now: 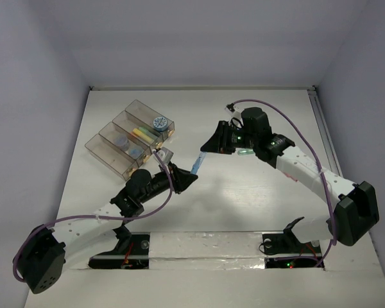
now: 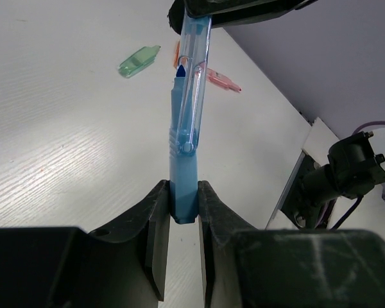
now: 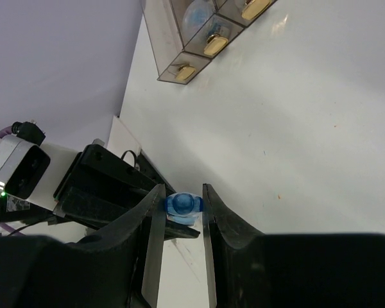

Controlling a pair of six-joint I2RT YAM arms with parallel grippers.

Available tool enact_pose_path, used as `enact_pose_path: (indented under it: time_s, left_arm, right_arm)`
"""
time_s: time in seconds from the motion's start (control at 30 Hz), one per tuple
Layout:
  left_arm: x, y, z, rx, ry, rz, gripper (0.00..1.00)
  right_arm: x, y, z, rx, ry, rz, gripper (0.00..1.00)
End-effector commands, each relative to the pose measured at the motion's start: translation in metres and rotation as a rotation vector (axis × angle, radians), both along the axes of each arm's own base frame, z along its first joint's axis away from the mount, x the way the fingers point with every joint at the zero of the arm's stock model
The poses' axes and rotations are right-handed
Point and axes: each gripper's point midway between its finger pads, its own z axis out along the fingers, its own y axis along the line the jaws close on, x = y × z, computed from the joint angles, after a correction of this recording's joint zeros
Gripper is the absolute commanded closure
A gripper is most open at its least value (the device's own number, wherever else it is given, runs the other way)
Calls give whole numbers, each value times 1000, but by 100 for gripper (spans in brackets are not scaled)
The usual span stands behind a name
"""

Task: Sort the stationery into containers
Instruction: Close the pen cap on the pen.

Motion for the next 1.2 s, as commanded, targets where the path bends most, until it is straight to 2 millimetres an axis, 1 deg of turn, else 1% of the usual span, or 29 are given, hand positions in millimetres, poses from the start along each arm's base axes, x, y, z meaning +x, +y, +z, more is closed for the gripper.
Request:
enact_pose_path:
  time_s: [0.0,0.13,0.33,0.4,0.47,0.5,0.73,0.83,0.87,0.93,1.0,1.03,1.07,1.17]
  left_arm:
    - [4,-10,62,-140,-114,-19,100]
    - [0,-13,60,-136,-114,-37,100]
    - [-2,-14,65,-134,-141,-54,100]
    - [0,-14,63,-130,-140,-49,100]
    - [0,-14,66,-134,-147,-47,100]
    - [0,-15,66,-132,-150,-47,100]
    - [8,-11,75,-147,-158,3,100]
    - [12,-11,78,-156,-156,22,100]
    - [13,-11,82,-172,-159,24,100]
    - [17,-11,83,-175,-157,41,100]
    - [23,-8,84,-185,-148,81,100]
    - [24,-7,86,-192,-152,92,100]
    - [26,-6,89,-199,-155,100,100]
    - [28,-4,94,-213,-164,119,100]
  right_arm:
    - [-6,5,-9,-15,-13,36,85]
    - [-5,6,-9,-17,-18,42,85]
    - [-7,10,-10,-35,-7,96,84]
    - [-8,10,-11,-47,-5,107,84]
    - [-11,10,-12,-52,5,128,84]
    - [-14,13,-13,-55,8,143,84]
    - [-18,10,-18,-75,24,153,84]
    - [-26,14,-23,-80,40,168,84]
    - [-29,16,-27,-81,52,168,85]
    - [-29,15,-28,-72,55,153,85]
    - [-36,20,-30,-72,61,153,87]
    - [-34,17,-33,-80,56,123,88]
    - [-37,18,-33,-77,52,122,88]
    - [-39,19,-33,-59,55,97,88]
